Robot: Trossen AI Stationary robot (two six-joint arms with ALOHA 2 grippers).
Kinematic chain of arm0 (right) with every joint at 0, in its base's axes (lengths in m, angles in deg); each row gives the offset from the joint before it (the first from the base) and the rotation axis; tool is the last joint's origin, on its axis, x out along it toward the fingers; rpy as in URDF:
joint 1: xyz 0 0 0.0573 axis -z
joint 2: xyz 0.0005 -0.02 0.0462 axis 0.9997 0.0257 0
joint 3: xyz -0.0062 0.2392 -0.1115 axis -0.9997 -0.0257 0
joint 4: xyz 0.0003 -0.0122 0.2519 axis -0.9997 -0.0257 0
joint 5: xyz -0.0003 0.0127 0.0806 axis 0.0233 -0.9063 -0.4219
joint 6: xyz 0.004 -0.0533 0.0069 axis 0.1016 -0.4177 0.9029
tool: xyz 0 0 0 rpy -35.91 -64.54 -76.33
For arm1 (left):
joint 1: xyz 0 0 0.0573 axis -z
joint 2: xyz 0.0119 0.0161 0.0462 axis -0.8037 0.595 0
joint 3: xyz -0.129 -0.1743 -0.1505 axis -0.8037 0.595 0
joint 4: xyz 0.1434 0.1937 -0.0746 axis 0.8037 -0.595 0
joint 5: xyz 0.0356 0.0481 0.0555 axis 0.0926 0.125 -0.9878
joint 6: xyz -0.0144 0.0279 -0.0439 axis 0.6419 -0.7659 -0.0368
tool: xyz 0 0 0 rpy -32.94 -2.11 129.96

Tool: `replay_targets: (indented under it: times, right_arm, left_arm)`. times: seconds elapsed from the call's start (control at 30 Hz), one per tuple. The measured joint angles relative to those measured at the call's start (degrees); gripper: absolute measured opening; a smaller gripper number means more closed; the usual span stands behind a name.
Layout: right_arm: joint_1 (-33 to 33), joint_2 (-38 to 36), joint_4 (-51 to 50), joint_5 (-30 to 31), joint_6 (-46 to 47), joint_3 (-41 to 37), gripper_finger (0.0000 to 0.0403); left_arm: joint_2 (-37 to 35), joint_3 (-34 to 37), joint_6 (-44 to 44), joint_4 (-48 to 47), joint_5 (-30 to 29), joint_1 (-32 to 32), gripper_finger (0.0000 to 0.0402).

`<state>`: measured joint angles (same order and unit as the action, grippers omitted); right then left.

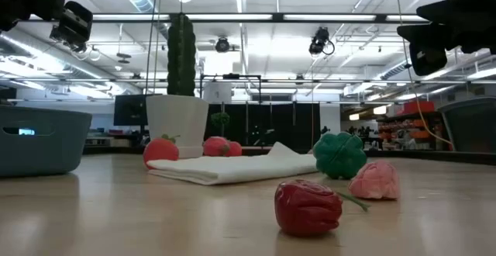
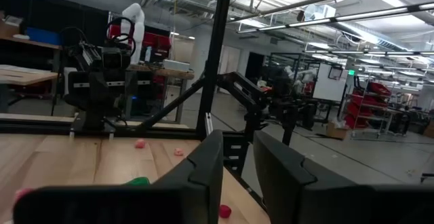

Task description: Pick and placing Produce into tupperware

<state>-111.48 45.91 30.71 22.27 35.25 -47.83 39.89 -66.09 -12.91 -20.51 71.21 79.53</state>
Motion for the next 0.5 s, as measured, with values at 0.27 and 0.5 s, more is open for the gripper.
replay_targets:
  times: [0.27, 0.5]
  right_arm:
    - [0.0, 0.0, 0.0, 0.0, 0.0, 0.0, 0.0183]
    - [0.0, 0.0, 0.0, 0.0, 0.0, 0.0, 0.0183]
  left_arm:
    - [0.0, 0.0, 0.0, 0.0, 0.0, 0.0, 0.0089]
    - [0.0, 0.0, 0.0, 0.0, 0.0, 0.0, 0.0093]
